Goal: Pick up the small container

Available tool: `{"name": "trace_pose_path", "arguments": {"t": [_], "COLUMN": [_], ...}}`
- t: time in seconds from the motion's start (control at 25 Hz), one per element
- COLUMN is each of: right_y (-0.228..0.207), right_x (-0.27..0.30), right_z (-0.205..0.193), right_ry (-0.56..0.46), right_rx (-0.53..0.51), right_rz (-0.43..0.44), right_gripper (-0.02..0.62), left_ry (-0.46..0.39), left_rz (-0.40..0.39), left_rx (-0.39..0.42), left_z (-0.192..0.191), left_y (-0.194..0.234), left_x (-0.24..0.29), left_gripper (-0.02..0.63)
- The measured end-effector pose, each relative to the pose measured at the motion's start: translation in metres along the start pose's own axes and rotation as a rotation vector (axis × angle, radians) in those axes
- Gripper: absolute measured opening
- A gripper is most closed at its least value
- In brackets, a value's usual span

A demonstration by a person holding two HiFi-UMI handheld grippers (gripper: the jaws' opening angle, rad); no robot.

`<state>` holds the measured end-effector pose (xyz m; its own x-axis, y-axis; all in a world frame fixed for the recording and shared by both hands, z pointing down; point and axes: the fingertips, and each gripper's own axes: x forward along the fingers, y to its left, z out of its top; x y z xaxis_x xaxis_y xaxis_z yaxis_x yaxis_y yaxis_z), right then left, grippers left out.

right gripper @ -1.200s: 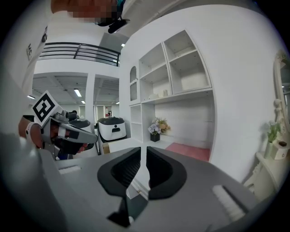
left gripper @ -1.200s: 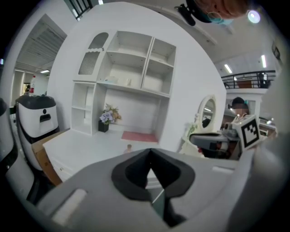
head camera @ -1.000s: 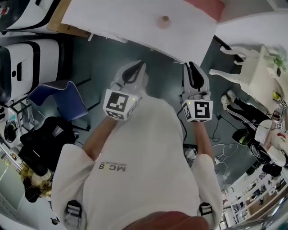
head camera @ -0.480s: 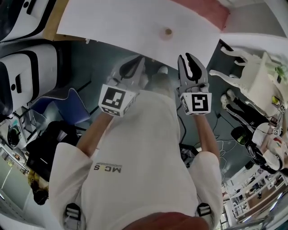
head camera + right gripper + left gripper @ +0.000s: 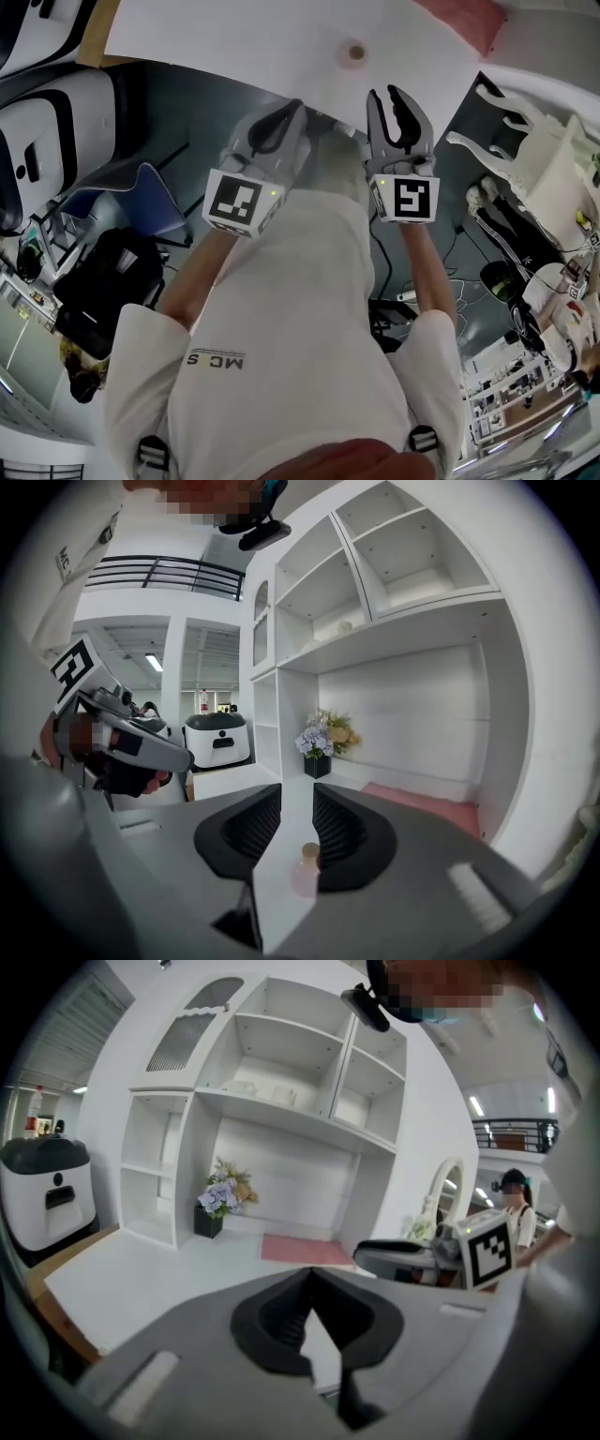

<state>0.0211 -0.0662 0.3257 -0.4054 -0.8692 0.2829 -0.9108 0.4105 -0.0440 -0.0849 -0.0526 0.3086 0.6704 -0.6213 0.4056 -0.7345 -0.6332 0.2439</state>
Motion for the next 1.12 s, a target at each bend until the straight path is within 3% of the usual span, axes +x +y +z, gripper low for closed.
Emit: {"name": "trace_pose_path", "arguments": {"t": [0.56,0.72,1.12], "right_y": [-0.019,-0.027,-0.038], "right_x": [0.053,0.067,0.102], "right_z": [-0.082,-0.101,-0.139], "right_ry": [0.063,0.077,0.09], "right_rx": [-0.014,0.004,0.003], "right_rz": [-0.027,-0.028,-0.028], "right_gripper": [0.19,0.19,0.202], "left_ry": [0.049,0.047,0.06], "left_rz": [-0.011,0.003,0.027], "left_rx": [0.002,-0.037,-0.047], "left_z": [-0.054,-0.066,-0.096], "left_y": [0.021,0.027,0.043], "left_x": [0.048,0.063,0.087], "left_gripper": [0.0,0.0,0.0]}}
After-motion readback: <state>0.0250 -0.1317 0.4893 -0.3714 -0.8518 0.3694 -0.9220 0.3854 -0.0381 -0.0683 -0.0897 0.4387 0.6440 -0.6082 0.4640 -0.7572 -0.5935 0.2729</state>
